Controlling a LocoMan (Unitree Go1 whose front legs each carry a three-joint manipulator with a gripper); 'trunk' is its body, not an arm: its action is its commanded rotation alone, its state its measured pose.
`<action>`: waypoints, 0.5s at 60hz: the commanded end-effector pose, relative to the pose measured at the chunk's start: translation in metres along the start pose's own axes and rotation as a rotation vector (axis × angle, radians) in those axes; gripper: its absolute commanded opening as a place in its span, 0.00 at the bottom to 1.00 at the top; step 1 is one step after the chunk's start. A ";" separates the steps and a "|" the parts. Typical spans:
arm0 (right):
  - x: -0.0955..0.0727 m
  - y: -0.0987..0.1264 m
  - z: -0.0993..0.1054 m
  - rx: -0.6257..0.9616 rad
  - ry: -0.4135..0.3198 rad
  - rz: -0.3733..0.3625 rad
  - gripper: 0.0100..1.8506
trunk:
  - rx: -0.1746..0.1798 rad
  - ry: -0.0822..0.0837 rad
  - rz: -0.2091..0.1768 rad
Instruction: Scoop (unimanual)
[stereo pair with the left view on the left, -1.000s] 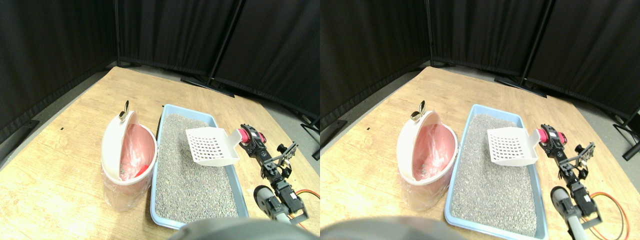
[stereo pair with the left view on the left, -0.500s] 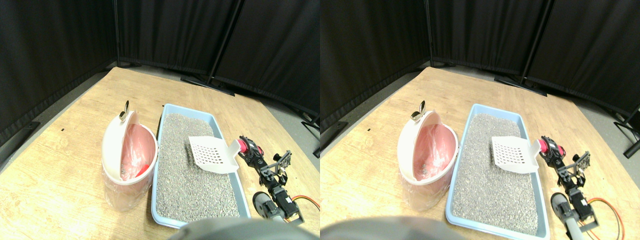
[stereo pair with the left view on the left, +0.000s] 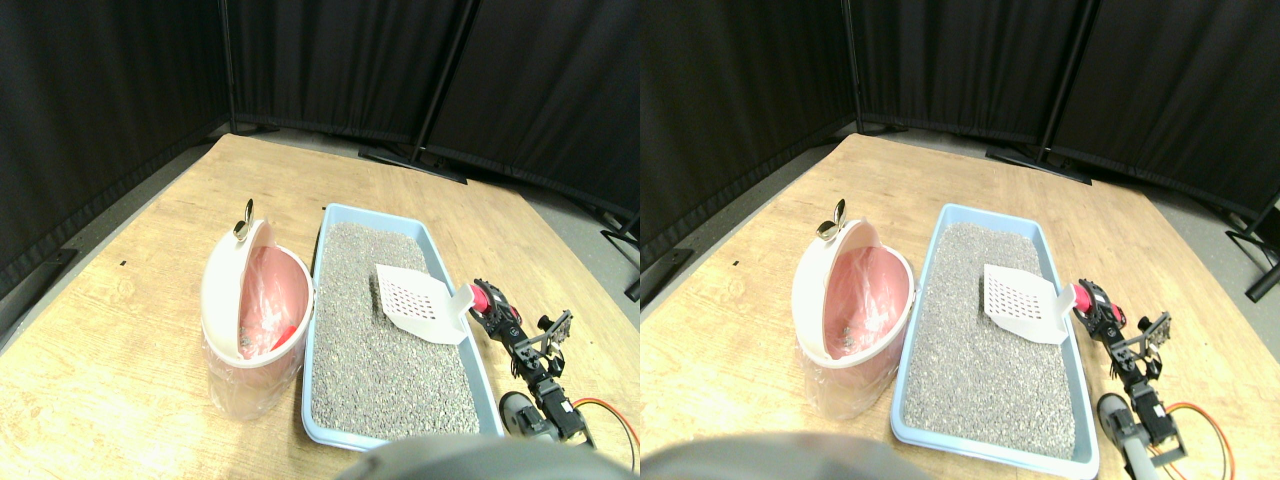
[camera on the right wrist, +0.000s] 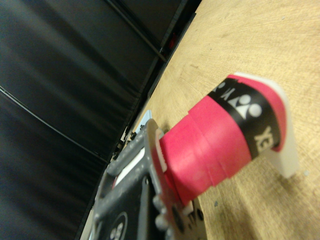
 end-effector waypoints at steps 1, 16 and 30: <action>-0.001 -0.003 -0.005 0.008 0.005 -0.032 0.02 | -0.004 0.006 -0.005; -0.009 -0.010 -0.017 0.027 0.037 -0.066 0.02 | 0.021 0.013 -0.038; -0.019 -0.014 -0.005 -0.013 0.139 -0.139 0.49 | 0.035 0.014 -0.062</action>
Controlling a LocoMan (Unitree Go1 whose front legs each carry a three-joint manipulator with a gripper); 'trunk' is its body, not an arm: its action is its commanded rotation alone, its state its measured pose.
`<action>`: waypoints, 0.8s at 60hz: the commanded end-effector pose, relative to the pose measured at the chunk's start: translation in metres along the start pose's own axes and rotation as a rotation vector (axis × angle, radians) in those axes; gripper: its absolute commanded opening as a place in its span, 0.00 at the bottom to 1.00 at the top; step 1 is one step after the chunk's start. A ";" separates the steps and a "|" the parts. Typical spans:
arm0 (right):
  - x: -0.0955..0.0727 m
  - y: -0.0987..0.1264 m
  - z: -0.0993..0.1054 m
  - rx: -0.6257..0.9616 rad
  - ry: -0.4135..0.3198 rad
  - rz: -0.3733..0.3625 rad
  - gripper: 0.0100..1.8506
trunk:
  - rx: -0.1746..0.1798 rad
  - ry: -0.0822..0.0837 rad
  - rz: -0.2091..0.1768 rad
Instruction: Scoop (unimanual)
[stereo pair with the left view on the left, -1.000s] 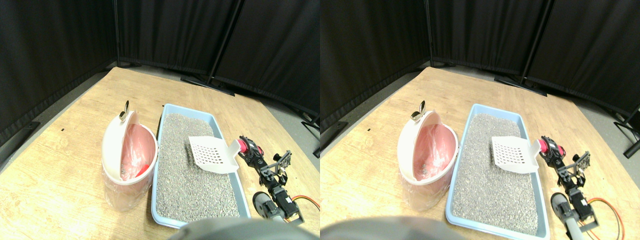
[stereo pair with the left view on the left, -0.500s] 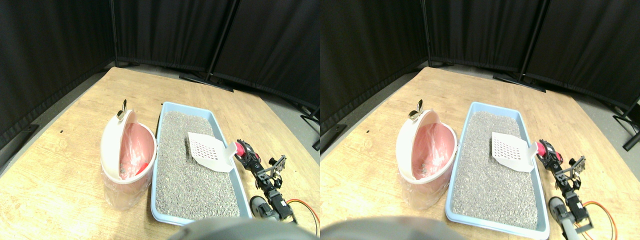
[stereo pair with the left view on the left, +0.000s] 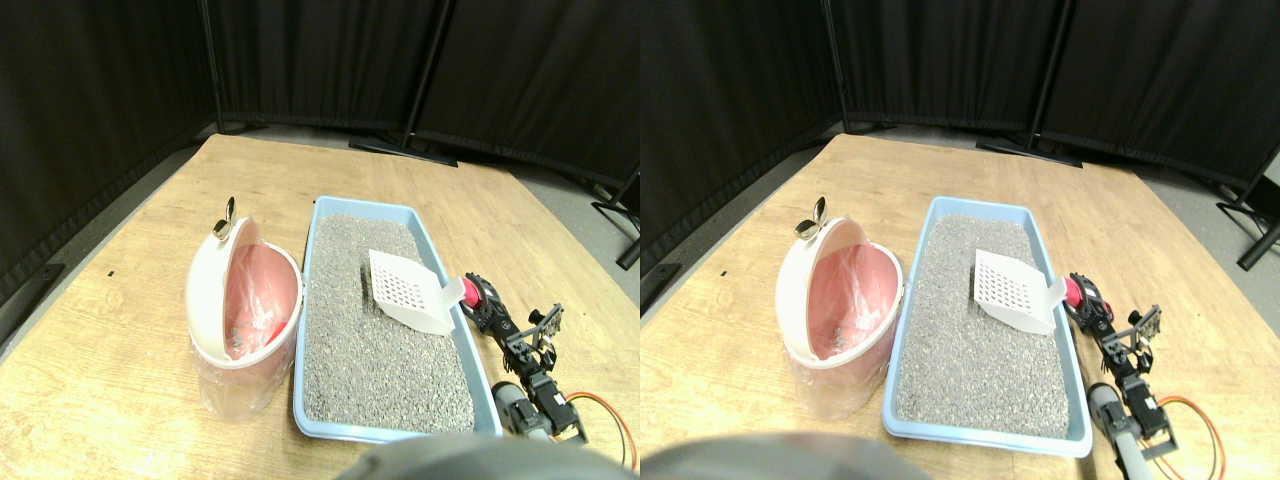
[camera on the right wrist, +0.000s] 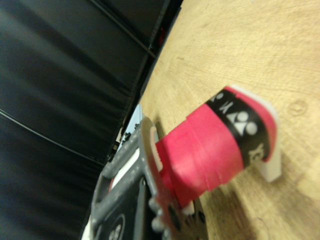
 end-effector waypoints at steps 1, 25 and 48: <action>-0.008 -0.004 0.008 -0.014 0.057 -0.058 0.56 | -0.002 0.000 -0.018; -0.036 0.007 0.038 -0.019 -0.004 0.012 0.76 | -0.001 -0.004 -0.028; -0.065 0.010 0.056 -0.057 -0.219 0.126 0.25 | 0.007 -0.007 -0.062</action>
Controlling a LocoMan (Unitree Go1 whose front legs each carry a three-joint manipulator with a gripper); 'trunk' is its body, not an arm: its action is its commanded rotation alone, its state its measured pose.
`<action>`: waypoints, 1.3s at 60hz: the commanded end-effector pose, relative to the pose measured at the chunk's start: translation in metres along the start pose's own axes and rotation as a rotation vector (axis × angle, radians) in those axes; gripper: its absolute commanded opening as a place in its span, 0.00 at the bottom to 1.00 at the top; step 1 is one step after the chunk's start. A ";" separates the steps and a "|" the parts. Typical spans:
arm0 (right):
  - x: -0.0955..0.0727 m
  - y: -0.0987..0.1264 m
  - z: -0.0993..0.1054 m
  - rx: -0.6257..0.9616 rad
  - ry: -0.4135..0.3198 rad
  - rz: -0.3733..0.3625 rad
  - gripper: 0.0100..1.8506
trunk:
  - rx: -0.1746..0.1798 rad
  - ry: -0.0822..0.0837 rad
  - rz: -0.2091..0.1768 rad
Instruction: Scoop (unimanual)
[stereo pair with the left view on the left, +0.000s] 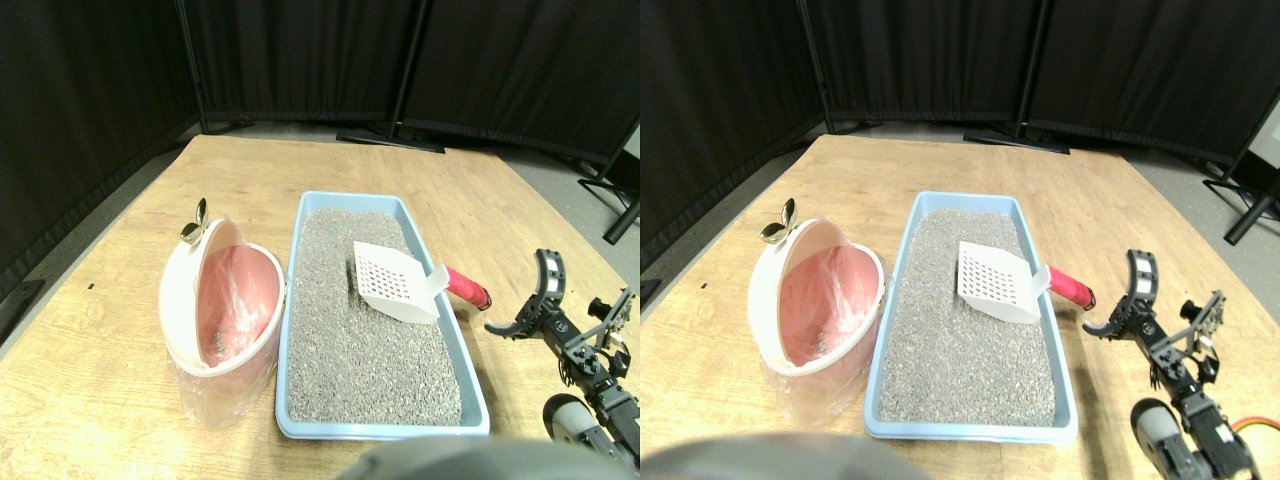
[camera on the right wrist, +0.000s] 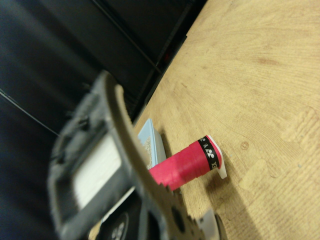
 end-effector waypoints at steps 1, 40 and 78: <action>-0.003 0.007 0.008 -0.020 -0.125 0.073 0.18 | -0.015 -0.019 -0.024; -0.036 0.003 0.014 -0.075 -0.207 0.055 0.02 | 0.020 -0.024 -0.088; -0.031 0.018 0.011 -0.095 -0.187 0.050 0.02 | 0.001 -0.021 -0.079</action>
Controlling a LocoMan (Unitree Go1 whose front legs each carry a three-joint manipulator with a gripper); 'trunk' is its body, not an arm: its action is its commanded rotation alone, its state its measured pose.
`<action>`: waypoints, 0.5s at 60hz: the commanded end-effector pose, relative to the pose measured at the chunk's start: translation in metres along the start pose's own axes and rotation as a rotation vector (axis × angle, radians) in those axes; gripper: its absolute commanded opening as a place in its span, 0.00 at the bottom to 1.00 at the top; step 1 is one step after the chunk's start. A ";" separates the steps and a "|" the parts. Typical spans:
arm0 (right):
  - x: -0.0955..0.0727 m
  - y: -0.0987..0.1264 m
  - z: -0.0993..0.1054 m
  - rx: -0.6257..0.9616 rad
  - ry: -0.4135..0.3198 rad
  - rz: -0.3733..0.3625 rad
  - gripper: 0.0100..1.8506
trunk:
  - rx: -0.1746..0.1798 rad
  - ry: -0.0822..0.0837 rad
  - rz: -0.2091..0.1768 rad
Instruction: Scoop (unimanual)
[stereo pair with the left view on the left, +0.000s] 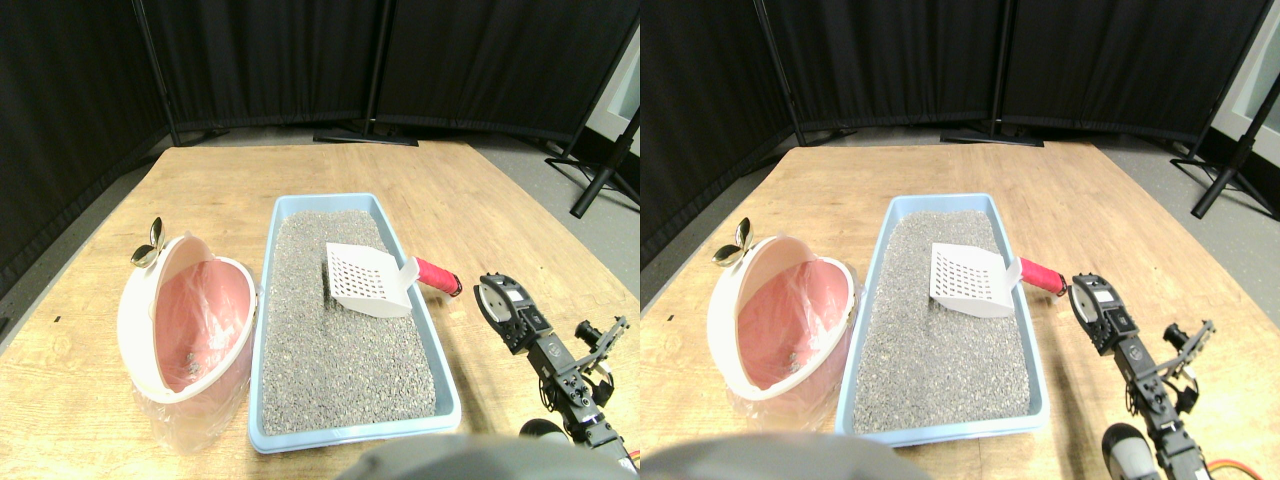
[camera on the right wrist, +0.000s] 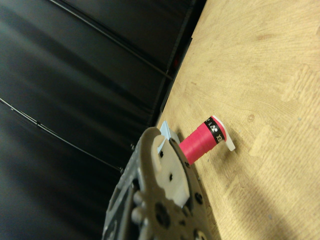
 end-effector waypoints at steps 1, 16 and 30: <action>0.002 0.005 0.007 -0.007 -0.052 0.021 0.02 | -0.024 -0.012 0.000; 0.005 0.006 0.005 -0.007 -0.048 0.024 0.02 | -0.024 -0.010 0.004; 0.006 0.005 0.005 -0.009 -0.044 0.026 0.02 | -0.024 -0.009 0.002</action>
